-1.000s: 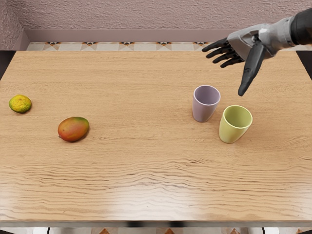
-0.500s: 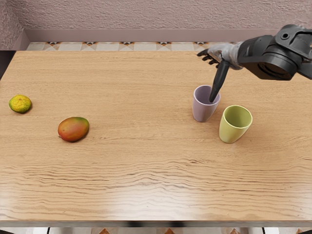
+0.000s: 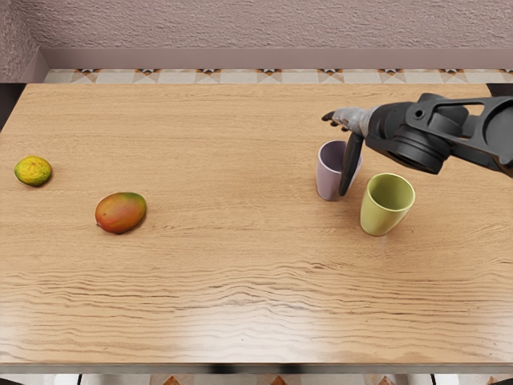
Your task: Pick up cup and place in cup with right hand
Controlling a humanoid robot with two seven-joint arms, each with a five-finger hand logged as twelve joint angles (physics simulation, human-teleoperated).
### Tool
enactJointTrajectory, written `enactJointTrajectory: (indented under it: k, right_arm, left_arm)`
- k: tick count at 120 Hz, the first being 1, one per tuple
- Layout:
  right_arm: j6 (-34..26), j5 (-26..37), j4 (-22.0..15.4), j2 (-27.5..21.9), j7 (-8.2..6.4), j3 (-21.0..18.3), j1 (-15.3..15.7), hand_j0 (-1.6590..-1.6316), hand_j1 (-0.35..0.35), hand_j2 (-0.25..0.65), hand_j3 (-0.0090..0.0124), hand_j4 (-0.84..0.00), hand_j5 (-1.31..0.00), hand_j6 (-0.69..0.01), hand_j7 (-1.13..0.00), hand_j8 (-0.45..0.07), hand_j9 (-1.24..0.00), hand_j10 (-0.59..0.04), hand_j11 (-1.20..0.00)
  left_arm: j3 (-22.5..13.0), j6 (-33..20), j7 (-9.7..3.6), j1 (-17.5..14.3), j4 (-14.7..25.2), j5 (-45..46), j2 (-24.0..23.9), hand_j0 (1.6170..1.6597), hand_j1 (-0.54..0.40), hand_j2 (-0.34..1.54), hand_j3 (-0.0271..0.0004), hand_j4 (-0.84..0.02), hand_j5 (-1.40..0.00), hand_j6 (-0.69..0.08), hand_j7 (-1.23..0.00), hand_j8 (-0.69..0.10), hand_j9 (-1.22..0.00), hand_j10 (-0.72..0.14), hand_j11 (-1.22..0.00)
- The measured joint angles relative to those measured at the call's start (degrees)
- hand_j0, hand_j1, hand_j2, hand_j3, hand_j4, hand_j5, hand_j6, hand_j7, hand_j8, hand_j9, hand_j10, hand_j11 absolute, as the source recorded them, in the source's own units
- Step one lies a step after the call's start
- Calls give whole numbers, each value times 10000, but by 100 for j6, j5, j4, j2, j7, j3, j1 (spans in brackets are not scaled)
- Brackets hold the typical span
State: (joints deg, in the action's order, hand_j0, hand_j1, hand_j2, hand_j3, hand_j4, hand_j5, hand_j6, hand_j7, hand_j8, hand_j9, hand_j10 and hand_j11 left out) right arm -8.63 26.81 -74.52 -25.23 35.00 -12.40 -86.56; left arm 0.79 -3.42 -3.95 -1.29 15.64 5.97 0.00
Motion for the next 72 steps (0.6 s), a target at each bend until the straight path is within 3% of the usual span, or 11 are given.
enactJointTrajectory:
  k: [52,72]
  right_arm:
    - [-43,5,62,102,0,-190,22,-16581,-3192,-43,0,-272,-334,-283,-331,-276,-333,-268,-332]
    - [-51,26,125,99,0,-229,42,-16581,-1691,-292,0,-1524,-1961,-1535,-1958,-1528,-1960,-1520,-1959]
  left_arm:
    - [0,-1,0,5,0,0,0,16581,3444,7,0,-39,-50,-38,-50,-38,-50,-38,-50]
    - [0,0,0,-2,0,0,0,16581,3444,7,0,-39,-50,-38,-50,-38,-50,-38,-50]
